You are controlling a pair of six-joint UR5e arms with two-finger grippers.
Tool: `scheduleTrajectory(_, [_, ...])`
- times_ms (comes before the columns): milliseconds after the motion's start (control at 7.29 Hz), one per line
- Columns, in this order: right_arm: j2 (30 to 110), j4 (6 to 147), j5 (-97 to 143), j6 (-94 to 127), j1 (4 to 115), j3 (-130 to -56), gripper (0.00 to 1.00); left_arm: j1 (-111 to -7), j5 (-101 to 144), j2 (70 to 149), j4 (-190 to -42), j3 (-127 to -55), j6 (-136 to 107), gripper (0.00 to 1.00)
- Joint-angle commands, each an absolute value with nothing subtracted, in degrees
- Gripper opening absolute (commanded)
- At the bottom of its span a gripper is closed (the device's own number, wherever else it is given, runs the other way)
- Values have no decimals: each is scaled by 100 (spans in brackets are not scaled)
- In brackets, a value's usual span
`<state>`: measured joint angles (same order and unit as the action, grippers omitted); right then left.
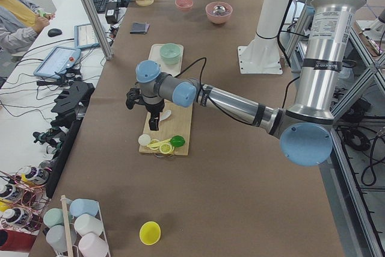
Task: Stack pink bowl on green and place spoon
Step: 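Carry the pink bowl over the green bowl while the left gripper reaches for the spoon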
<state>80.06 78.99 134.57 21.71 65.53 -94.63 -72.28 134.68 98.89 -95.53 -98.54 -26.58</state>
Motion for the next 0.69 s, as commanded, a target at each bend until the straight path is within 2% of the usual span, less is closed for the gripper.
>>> scheduleTrajectory(0, [6800, 8288, 13457, 3831, 5998, -9642, 0, -6663, 13465, 10282, -10709, -8988, -4458, 97])
scheduleTrajectory(137, [6272, 8288, 13360, 4546, 5611, -9598, 0, -6645, 13465, 10431, -10984, -8574, -5091, 97])
scheduleTrajectory(412, [5392, 8262, 12819, 5943, 4883, -9502, 0, -6478, 13456, 10695, -10986, -8350, -6356, 97])
scheduleTrajectory(549, [4892, 8253, 12449, 6481, 4626, -9231, 0, -6321, 13404, 10740, -10986, -8184, -6624, 96])
